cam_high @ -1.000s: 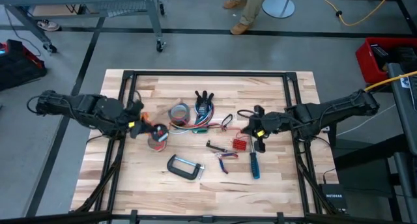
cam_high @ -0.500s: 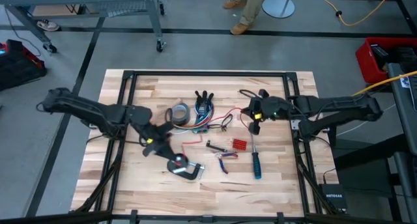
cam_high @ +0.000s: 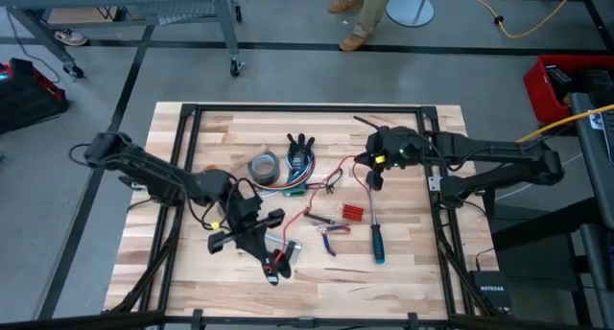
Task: Coil cords
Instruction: Uncoil the red wire from the black spool
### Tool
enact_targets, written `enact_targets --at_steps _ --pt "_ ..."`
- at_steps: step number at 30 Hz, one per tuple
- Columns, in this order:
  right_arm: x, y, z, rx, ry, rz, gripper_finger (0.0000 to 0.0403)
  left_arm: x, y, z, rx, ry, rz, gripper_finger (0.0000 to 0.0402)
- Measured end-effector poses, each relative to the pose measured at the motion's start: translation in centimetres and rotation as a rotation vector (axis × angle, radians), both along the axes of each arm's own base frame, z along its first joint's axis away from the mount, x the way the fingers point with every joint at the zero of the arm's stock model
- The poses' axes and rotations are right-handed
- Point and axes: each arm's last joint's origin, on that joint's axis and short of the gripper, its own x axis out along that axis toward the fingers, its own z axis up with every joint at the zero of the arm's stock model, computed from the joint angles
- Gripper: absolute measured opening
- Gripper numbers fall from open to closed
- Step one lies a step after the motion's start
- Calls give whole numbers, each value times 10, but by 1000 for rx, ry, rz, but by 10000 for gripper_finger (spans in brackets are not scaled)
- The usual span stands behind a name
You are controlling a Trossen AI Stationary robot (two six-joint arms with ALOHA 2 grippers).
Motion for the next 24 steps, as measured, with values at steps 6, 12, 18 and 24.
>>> enact_targets --at_steps 6,12,18,24 --pt "0 0 0 19 -2 18 22 0 -5 -3 -19 36 -17 0" --pt "0 0 0 25 -3 12 53 2 -4 -2 -17 -1 83 0" --pt "0 2 0 81 -8 69 109 8 6 -1 -73 19 304 0" --pt "0 3 -1 109 -4 110 177 12 18 4 -358 128 580 0"
